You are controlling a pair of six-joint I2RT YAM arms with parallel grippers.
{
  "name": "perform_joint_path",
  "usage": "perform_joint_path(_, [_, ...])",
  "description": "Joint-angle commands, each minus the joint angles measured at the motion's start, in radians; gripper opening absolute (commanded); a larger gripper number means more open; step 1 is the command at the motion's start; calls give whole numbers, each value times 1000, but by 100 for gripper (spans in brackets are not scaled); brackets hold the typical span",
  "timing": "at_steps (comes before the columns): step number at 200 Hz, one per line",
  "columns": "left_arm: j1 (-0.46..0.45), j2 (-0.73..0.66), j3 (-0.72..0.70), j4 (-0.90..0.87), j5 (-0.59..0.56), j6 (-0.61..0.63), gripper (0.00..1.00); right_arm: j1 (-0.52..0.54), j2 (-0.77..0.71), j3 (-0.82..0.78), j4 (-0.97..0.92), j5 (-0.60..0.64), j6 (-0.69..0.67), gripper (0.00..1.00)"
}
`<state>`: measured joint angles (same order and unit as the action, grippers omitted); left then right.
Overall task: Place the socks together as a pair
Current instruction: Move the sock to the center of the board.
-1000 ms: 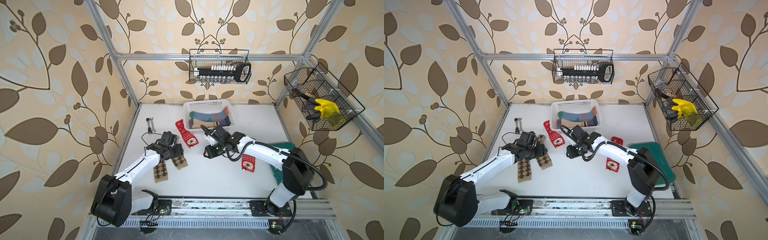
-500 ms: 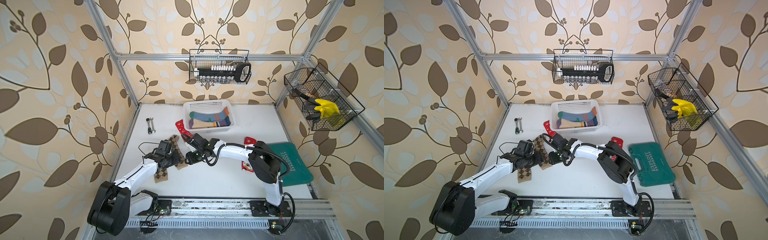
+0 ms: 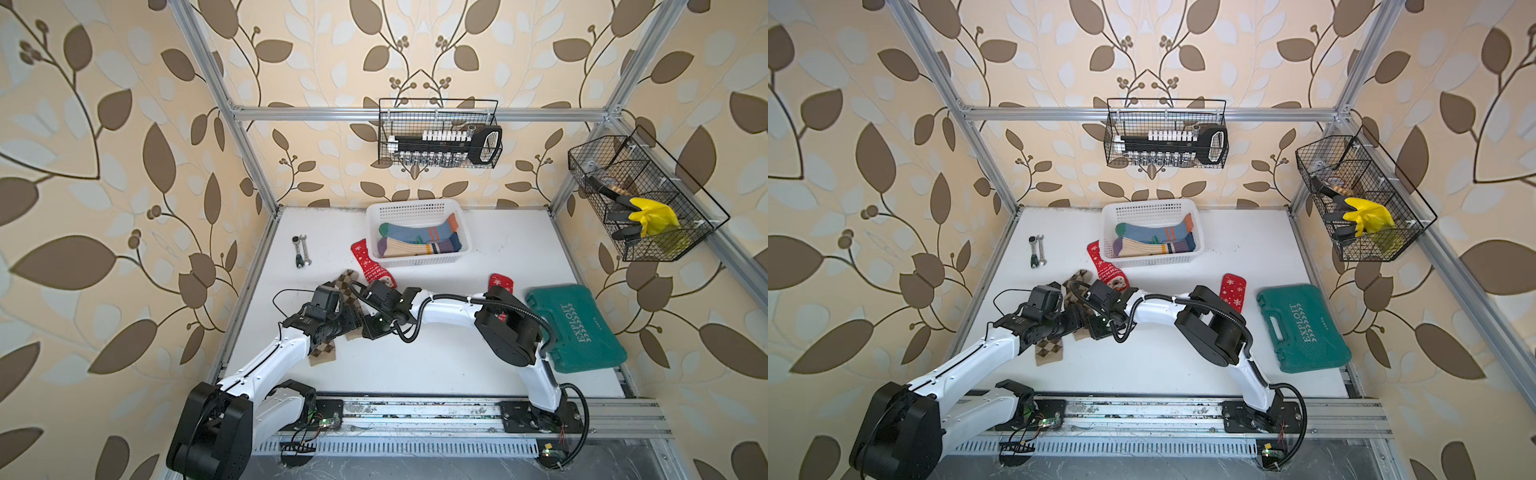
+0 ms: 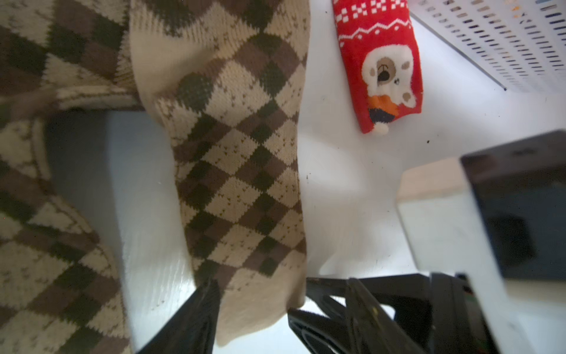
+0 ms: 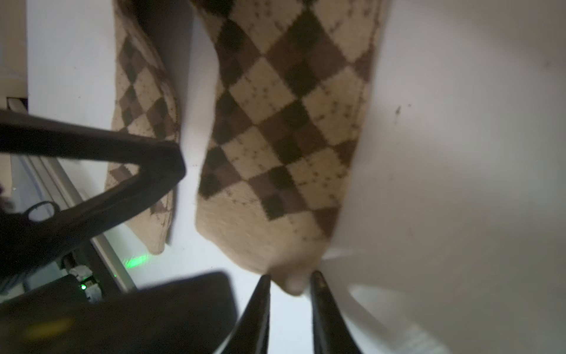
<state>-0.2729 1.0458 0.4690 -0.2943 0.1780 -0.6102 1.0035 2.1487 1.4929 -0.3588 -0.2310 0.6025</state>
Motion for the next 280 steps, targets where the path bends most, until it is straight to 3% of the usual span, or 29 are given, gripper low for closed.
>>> perform_joint_path(1, [13, -26, -9, 10, -3, -7, 67, 1, 0, 9, -60, 64, -15, 8])
perform_joint_path(16, [14, -38, -10, 9, -5, -6, 67, -4, -54, -11, -93, 103, -39, 0])
perform_joint_path(72, [13, -136, -13, -35, -75, -3, 68, -66, -367, -155, -212, 177, -114, 0])
perform_joint_path(134, [13, -82, 11, -15, -75, 1, 68, -141, -577, -316, -418, 302, -221, 0])
perform_joint_path(173, [13, -16, 39, 0, -67, 12, 68, -304, -662, -485, -387, 260, -238, 0])
perform_joint_path(213, [15, 77, 73, 7, -46, 23, 68, -482, -690, -538, -351, 251, -272, 0])
perform_joint_path(244, [16, 142, 108, 3, -23, 36, 68, -560, -664, -523, -331, 239, -292, 21])
perform_joint_path(280, [8, 175, 161, -8, 16, 75, 70, -521, -675, -485, -341, 267, -287, 33])
